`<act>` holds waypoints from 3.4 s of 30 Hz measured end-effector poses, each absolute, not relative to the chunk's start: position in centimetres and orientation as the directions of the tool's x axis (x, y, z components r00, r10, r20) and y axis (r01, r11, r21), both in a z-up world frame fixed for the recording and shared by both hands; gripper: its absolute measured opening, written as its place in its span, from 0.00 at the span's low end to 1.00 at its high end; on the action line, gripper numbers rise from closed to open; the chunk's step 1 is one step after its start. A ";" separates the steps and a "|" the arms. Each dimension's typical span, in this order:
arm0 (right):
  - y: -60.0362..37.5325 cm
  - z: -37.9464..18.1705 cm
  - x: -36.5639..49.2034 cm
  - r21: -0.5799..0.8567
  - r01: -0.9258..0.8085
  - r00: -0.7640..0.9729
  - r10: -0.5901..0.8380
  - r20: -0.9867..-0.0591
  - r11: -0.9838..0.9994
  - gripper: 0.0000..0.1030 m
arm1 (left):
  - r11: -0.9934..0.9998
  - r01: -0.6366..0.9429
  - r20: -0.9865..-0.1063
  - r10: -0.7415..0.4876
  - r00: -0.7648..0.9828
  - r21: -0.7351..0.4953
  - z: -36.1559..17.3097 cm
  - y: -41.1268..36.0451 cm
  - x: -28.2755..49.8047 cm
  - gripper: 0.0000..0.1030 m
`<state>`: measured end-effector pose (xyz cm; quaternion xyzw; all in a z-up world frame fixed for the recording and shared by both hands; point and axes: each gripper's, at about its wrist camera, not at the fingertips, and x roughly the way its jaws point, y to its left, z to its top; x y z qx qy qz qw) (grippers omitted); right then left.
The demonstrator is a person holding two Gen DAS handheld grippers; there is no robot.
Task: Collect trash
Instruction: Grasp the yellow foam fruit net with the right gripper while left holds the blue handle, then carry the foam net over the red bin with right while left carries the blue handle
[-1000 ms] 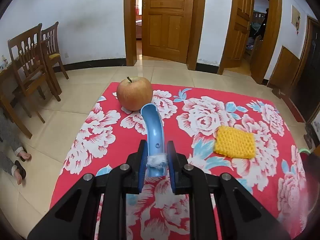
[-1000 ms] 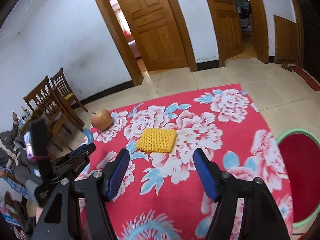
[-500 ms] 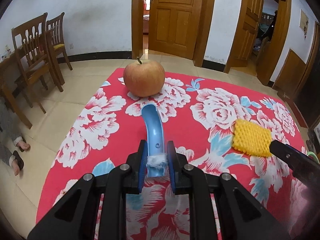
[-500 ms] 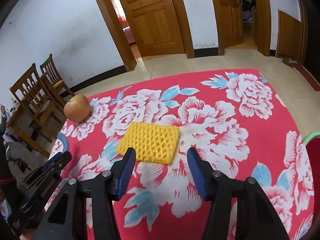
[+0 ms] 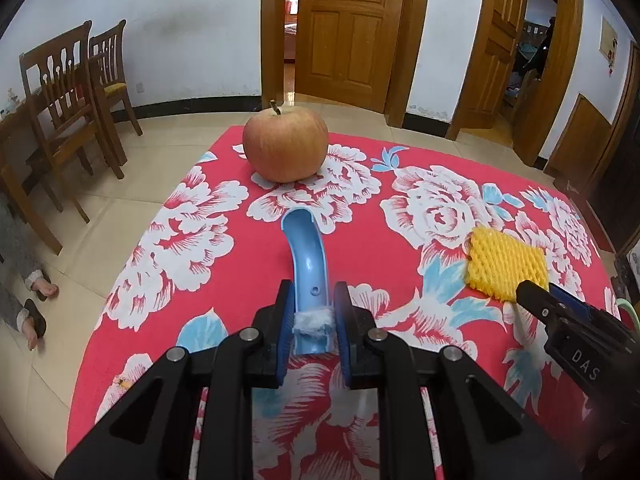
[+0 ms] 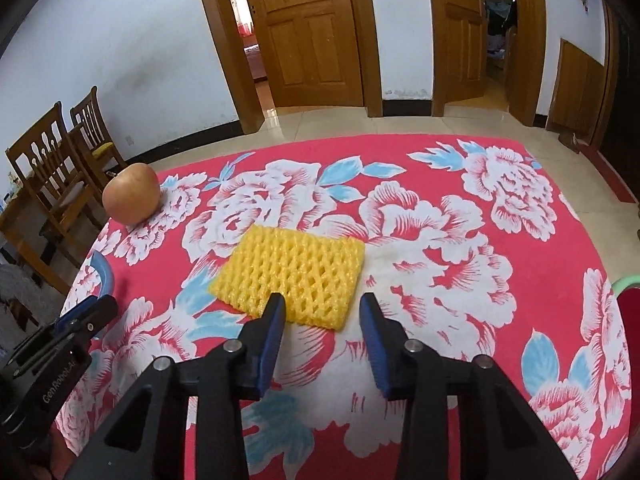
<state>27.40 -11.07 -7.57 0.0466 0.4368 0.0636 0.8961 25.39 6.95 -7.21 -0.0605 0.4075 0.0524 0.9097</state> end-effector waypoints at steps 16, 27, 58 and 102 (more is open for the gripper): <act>-11.4 -6.1 25.9 0.143 -0.105 0.635 0.177 -0.752 0.984 0.09 | 0.991 -0.119 -0.736 0.032 0.676 -0.066 -6.9 6.3 25.0 0.18; -13.7 -2.2 21.2 0.138 -0.101 0.696 0.169 -0.698 0.985 0.09 | 0.992 -0.101 -0.724 0.014 0.690 -0.077 -6.5 5.9 24.5 0.18; -31.9 1.7 5.5 0.253 0.291 0.779 -0.074 -0.623 0.923 0.09 | 0.984 0.147 -0.657 -0.177 0.732 -0.102 -0.7 -3.2 18.9 0.18; -45.9 -3.6 3.0 0.481 0.460 0.770 -0.066 -0.634 0.747 0.34 | 0.832 0.544 -0.692 -0.456 0.560 -0.108 -1.1 -25.2 15.1 0.18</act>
